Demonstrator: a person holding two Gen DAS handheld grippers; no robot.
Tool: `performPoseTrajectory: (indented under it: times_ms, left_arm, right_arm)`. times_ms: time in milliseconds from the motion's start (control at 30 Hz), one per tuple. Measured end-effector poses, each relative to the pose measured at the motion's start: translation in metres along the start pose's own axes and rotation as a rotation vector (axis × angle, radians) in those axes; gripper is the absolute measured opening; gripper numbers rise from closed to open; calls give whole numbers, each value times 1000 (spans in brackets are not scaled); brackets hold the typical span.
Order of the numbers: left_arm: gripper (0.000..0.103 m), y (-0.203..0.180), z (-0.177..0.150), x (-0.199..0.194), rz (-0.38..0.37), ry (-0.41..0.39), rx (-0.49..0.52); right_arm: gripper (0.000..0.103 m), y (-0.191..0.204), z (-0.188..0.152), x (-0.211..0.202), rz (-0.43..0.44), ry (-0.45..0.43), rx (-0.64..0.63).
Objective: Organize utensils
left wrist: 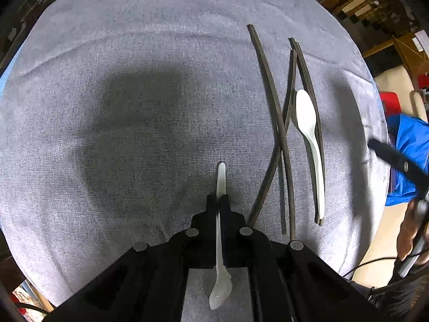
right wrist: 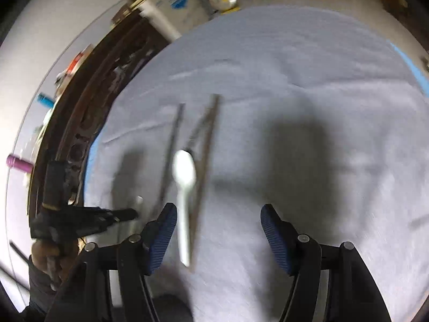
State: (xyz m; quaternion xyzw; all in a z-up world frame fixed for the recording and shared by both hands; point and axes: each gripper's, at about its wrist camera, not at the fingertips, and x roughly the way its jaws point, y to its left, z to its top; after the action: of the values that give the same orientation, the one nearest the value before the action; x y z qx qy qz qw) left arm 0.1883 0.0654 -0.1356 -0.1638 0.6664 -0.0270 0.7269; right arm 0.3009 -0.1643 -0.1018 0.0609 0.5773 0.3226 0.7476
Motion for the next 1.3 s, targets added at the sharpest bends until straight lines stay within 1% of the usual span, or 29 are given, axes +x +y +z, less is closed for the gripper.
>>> performPoseTrajectory:
  times_ms: [33,67,100,133,233,333,400,567,600,667,733,800,833,867,933,1100,1167,1233,1300]
  left_arm:
    - [3,2,-1,0,-5,-2,-1]
    - [3,3,-3,1,-12,-4,-3]
    - [3,2,-5,0,-17,-4,-5]
    - [3,5,-6,0,-24,-4,-9]
    - [3,13,-9,3,-35,-5,-11]
    - [3,21,-11,2,-39,-9,-8]
    - [3,17,-13,2,-38,-11,-5]
    - [3,17,-16,5,-38,-12,-3]
    - [3,11,-14,4,-36,-12,-3]
    - [3,11,-14,4,-34,-13,0]
    - [3,9,-14,1,-32,-13,-1]
    - [3,9,-15,1,-32,-13,-2]
    - [4,9,-15,1,-33,-14,-3]
    - [4,7,-16,1,-34,-14,-4]
    - [4,6,-18,0,-37,-16,-5]
    - [4,10,-20,1,-40,-17,-2]
    - [4,12,-20,1,-42,-17,0]
    - [4,13,-21,1,-42,-16,1]
    - [4,13,-19,-1,-42,-14,2]
  right_arm:
    - [62,8,6,8,21,17,-14]
    - [55,14,12,16,44,37,-22]
    - [50,17,17,21,56,49,-27]
    - [50,23,22,32,60,68,-40]
    - [50,35,31,57,27,116,-76]
    - [50,38,33,72,-10,141,-97]
    - [50,39,33,74,-24,138,-118]
    - [50,53,36,83,-90,171,-201]
    - [50,59,35,85,-118,178,-234]
    - [50,69,32,89,-171,186,-295]
    - [44,79,28,94,-235,188,-359]
    - [30,87,25,99,-298,186,-405]
    - [22,87,24,101,-302,199,-406]
    - [7,85,23,103,-290,216,-386]
    - [7,82,22,101,-290,192,-380]
    - [5,60,23,84,-196,158,-267]
    - [5,49,24,71,-164,128,-215]
    - [5,36,26,59,-159,114,-186]
    - [5,26,28,51,-183,108,-179]
